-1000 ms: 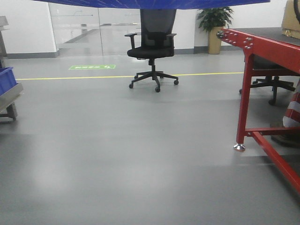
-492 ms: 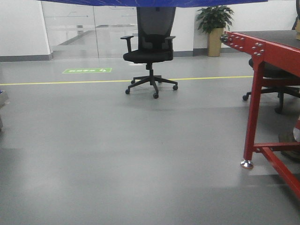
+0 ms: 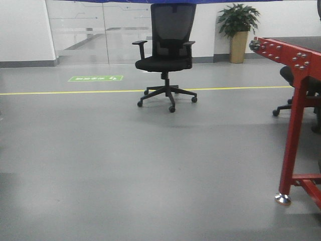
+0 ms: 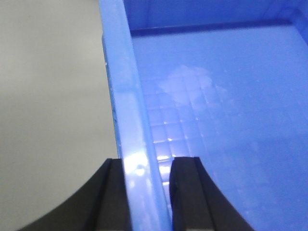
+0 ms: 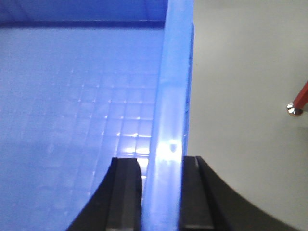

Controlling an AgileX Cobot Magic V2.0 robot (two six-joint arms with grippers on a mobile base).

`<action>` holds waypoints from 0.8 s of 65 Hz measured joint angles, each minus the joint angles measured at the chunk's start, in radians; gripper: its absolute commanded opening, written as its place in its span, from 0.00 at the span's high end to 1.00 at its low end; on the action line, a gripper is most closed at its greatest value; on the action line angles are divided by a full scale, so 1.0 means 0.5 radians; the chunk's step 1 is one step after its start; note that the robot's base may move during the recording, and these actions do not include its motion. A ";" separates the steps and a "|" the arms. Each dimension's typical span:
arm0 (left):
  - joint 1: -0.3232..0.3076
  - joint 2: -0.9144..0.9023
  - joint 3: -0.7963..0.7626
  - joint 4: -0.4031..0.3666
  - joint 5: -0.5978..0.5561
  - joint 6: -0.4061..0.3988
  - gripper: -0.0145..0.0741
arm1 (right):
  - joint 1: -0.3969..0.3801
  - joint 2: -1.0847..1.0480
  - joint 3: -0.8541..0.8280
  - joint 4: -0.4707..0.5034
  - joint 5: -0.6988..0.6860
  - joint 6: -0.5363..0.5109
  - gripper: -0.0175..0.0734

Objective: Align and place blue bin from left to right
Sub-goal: 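Carry the blue bin in both grippers across the floor past the red bench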

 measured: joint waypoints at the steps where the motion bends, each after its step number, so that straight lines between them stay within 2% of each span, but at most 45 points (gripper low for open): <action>1: 0.000 0.000 0.000 0.000 0.000 0.000 0.86 | 0.000 0.000 0.000 0.000 0.000 0.000 0.89; 52: 0.000 0.000 0.000 0.000 0.000 -0.004 0.86 | 0.000 0.000 0.000 -0.004 -0.005 -0.004 0.89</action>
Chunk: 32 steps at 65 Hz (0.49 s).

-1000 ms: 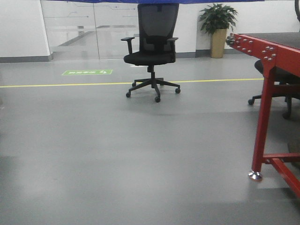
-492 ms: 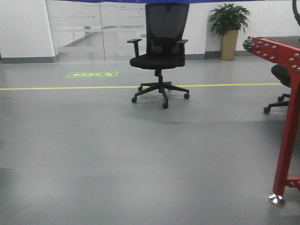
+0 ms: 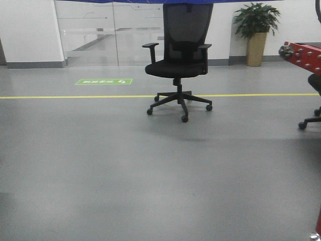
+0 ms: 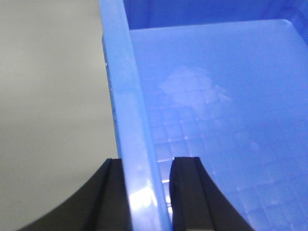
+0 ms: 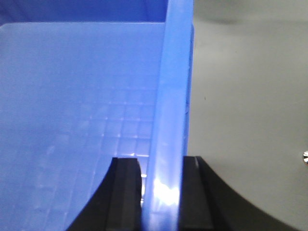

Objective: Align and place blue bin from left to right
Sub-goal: 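Carry the blue bin in both grippers across the floor past the red bench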

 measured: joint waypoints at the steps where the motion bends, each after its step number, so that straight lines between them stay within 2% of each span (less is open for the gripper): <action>1: 0.000 0.000 0.000 0.000 0.000 0.000 0.86 | 0.000 0.000 0.000 0.000 0.000 0.000 0.89; 32: 0.000 0.000 0.000 -0.004 -0.020 0.000 0.86 | 0.000 0.000 0.000 -0.004 0.000 0.000 0.89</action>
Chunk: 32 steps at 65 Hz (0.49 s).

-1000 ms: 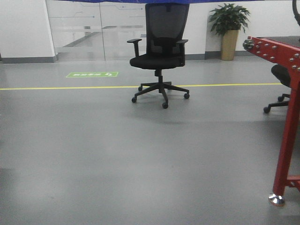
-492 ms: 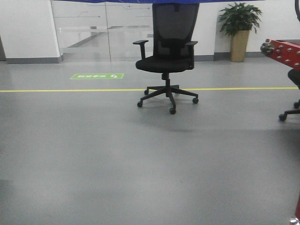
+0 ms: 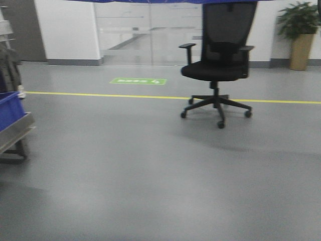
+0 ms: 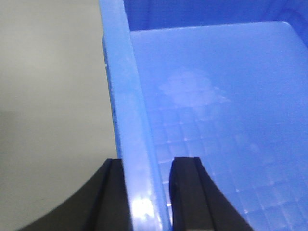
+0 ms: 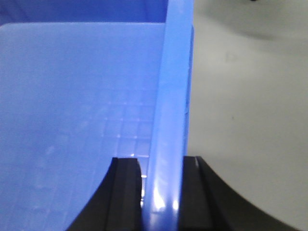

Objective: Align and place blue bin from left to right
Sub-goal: 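Carry the blue bin in both grippers across the floor past the red bench, then carry the blue bin in both grippers up to the other bin shelf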

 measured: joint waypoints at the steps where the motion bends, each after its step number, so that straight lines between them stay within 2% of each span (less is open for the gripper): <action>1: 0.000 0.000 0.000 0.000 -0.004 0.000 0.86 | 0.000 0.000 0.000 0.000 -0.004 0.000 0.89; 32: 0.000 0.000 0.000 0.004 -0.026 0.000 0.86 | 0.000 0.000 0.000 -0.004 -0.015 0.004 0.89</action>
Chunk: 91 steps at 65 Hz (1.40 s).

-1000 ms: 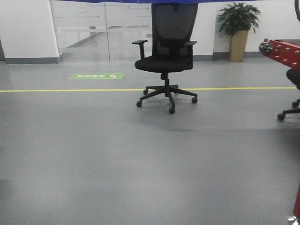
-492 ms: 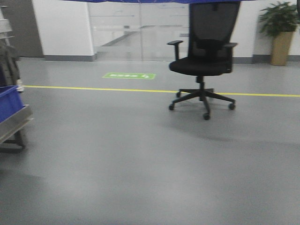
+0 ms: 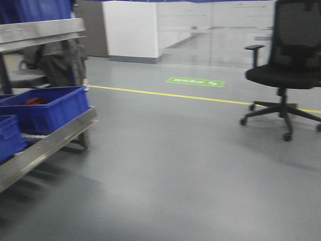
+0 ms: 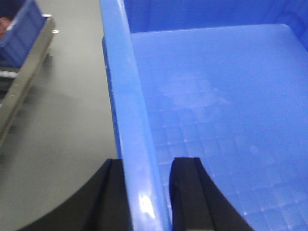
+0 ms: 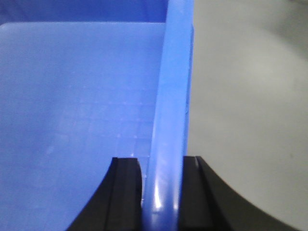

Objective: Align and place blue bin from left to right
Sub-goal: 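Carry the blue bin in both grippers up to the other bin shelf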

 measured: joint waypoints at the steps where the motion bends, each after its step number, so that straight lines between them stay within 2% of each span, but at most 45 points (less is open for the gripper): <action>1: 0.000 0.000 0.000 0.000 0.000 0.000 0.86 | 0.000 0.000 0.000 0.000 0.000 0.000 0.89; 91: 0.000 0.000 0.000 0.004 0.000 0.000 0.86 | 0.000 0.000 0.000 0.000 -0.004 0.000 0.89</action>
